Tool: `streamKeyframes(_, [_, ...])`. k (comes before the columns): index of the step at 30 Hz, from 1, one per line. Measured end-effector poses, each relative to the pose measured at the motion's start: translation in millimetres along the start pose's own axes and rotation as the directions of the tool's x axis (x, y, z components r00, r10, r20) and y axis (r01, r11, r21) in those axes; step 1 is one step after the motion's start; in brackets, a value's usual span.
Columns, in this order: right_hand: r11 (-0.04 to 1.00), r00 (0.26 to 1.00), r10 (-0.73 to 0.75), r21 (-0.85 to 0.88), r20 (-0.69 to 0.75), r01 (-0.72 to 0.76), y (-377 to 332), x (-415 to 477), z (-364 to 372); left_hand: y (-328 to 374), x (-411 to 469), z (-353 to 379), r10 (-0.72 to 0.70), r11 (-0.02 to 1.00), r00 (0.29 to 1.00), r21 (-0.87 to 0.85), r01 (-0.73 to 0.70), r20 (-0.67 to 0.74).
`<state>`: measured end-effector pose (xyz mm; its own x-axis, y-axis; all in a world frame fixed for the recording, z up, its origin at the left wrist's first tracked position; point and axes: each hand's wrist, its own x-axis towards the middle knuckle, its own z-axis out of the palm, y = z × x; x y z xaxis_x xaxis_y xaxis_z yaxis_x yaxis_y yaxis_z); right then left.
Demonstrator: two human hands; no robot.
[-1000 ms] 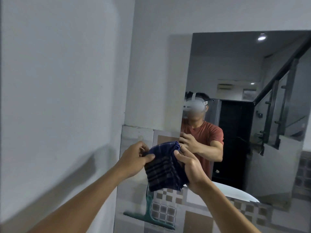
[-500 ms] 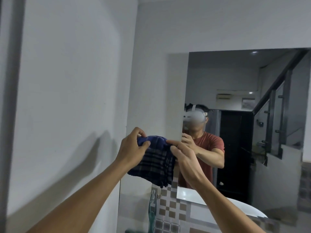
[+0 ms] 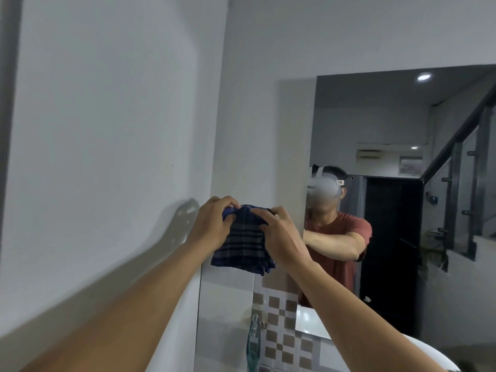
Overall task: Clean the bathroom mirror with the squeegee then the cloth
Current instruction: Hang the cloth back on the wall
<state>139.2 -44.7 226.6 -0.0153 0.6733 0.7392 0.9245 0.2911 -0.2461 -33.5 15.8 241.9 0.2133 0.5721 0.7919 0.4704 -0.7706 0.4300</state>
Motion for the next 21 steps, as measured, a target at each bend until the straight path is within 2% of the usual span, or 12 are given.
streamKeyframes(6, [0.972, 0.998, 0.014, -0.234, 0.065, 0.002, 13.8, 7.5, 26.0, -27.3, 1.6, 20.1, -0.043, 0.998, 0.999, 0.051, 0.043, 0.006])
streamKeyframes(11, [0.941, 0.995, -0.032, -0.333, 0.093, 0.062, 13.4, 7.6, 35.3, -35.6, 0.0, 27.9, -0.053, 0.991, 0.999, 0.125, 0.054, -0.011])
streamKeyframes(16, [0.958, 0.992, -0.013, -0.284, 0.122, 0.047, 15.5, 5.3, 41.2, -36.1, -3.3, 28.5, -0.019, 0.982, 1.0, 0.185, 0.023, -0.022])
streamKeyframes(21, [0.987, 0.999, -0.049, -0.154, 0.011, 0.05, 9.2, 13.7, 42.7, -34.7, 3.1, 18.7, -0.031, 0.976, 0.993, 0.213, 0.056, -0.117])
